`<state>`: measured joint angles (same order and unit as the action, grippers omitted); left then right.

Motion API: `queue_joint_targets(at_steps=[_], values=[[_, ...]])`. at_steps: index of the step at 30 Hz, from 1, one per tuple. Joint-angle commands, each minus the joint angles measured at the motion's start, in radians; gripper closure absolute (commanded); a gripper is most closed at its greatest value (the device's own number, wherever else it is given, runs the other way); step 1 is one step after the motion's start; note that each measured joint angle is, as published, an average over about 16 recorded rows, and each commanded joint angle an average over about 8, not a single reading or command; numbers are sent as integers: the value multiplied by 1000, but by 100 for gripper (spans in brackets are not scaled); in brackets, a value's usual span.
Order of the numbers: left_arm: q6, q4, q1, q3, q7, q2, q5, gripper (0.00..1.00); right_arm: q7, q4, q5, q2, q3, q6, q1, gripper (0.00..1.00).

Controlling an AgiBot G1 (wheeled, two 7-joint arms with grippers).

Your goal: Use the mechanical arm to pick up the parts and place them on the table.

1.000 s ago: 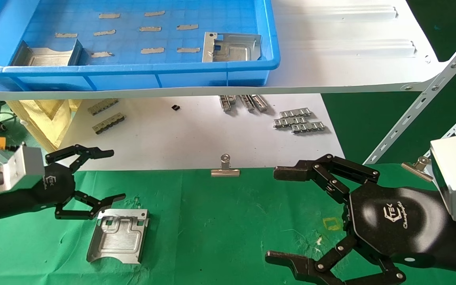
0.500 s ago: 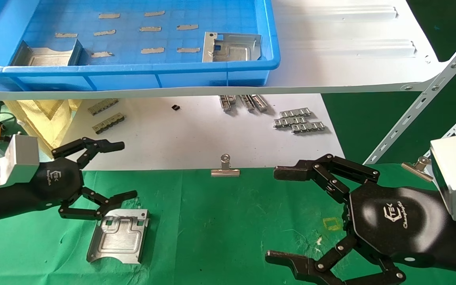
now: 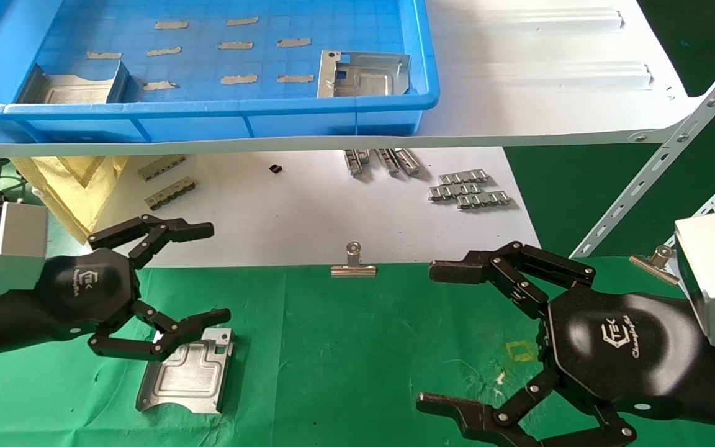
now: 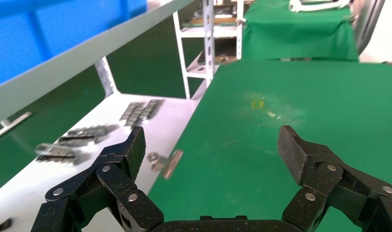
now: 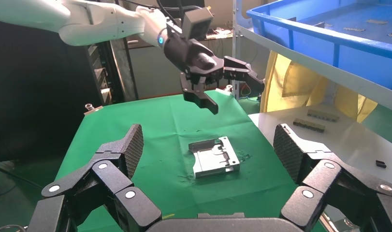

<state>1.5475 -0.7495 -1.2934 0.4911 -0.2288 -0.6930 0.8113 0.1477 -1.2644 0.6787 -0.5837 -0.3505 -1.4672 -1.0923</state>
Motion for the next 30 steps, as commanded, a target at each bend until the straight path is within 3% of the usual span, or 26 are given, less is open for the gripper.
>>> queue_joint_targets(at_steps=[1, 30], values=[[-4, -37, 15, -15, 29, 6, -6, 0, 0, 0, 0, 0, 0, 0, 0, 0], [-53, -550, 225, -217, 424, 84, -84, 0, 0, 0, 0, 0, 0, 0, 0, 0]])
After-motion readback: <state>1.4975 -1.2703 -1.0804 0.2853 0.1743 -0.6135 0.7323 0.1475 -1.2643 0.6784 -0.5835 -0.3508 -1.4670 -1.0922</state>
